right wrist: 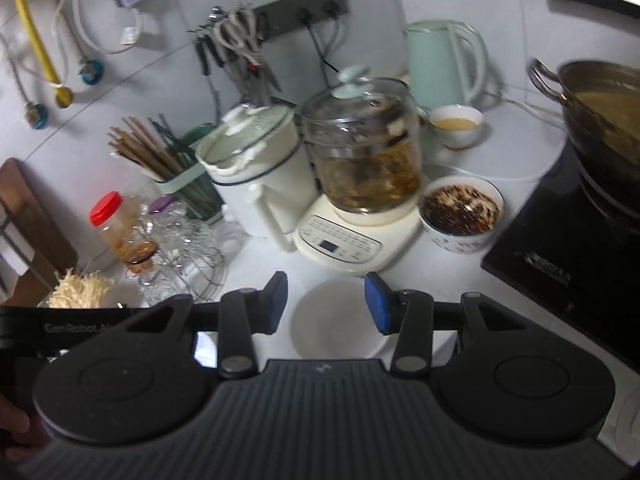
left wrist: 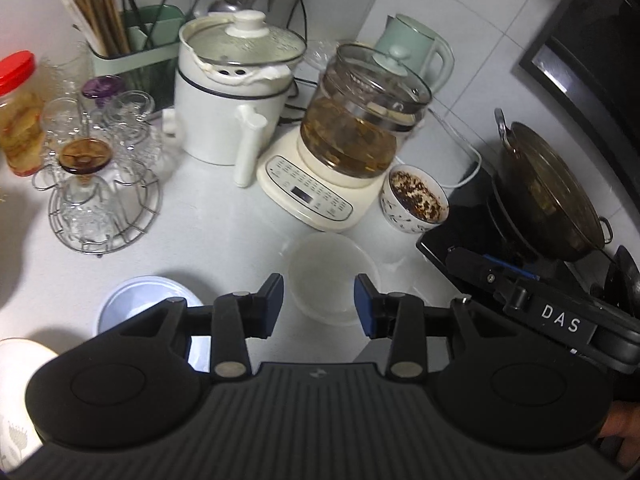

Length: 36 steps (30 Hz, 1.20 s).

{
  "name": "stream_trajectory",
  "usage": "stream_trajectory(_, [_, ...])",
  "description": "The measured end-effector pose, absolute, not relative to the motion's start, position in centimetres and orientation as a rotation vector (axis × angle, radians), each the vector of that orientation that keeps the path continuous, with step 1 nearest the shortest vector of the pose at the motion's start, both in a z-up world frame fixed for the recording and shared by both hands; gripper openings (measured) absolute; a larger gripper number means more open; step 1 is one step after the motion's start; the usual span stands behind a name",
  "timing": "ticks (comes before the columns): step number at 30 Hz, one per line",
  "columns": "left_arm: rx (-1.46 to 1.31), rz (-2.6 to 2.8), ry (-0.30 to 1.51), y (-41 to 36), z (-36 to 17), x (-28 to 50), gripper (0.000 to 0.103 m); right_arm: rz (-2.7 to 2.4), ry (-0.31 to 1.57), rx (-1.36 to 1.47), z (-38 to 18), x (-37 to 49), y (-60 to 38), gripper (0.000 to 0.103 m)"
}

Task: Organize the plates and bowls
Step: 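Open both grippers and move them to a white bowl by the kettle, then close both grippers on the white bowl rim and lift it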

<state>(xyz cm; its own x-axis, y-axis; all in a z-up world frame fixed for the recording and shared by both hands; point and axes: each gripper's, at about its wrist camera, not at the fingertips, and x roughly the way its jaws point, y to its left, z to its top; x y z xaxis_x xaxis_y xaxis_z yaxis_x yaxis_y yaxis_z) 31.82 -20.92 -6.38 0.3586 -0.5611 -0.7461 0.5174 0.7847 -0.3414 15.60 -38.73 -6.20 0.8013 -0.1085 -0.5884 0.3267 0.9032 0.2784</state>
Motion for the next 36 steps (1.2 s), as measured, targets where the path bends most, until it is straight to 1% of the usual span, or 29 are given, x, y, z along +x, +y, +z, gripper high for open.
stream_trajectory(9, [-0.036,-0.7,1.037,-23.2,-8.2,33.5,0.049,-0.293,0.638,0.435,-7.8,16.3,-41.1,0.046])
stream_trajectory(16, [-0.013,-0.685,1.055,-25.0,-9.7,35.1,0.053,-0.313,0.684,0.478,-9.2,17.7,-42.9,0.046])
stream_trajectory(26, [0.002,-0.684,1.116,-27.1,-12.8,37.7,0.054,-0.315,0.783,0.576,-12.4,20.5,-45.8,0.046])
stream_trajectory(27, [0.0,-0.682,1.123,-27.3,-13.1,38.0,0.054,-0.319,0.797,0.593,-12.8,20.8,-46.2,0.048])
stream_trajectory(28, [0.0,-0.681,1.124,-27.5,-13.3,38.3,0.054,-0.326,0.806,0.611,-13.2,21.1,-46.6,0.052])
stream_trajectory(30, [0.019,-0.668,1.112,-27.8,-13.7,38.6,0.054,-0.332,0.821,0.649,-13.9,21.6,-47.4,0.055])
stream_trajectory(36, [0.024,-0.643,1.134,-28.5,-15.5,39.7,0.054,-0.33,0.877,0.739,-16.6,22.9,-49.2,0.055])
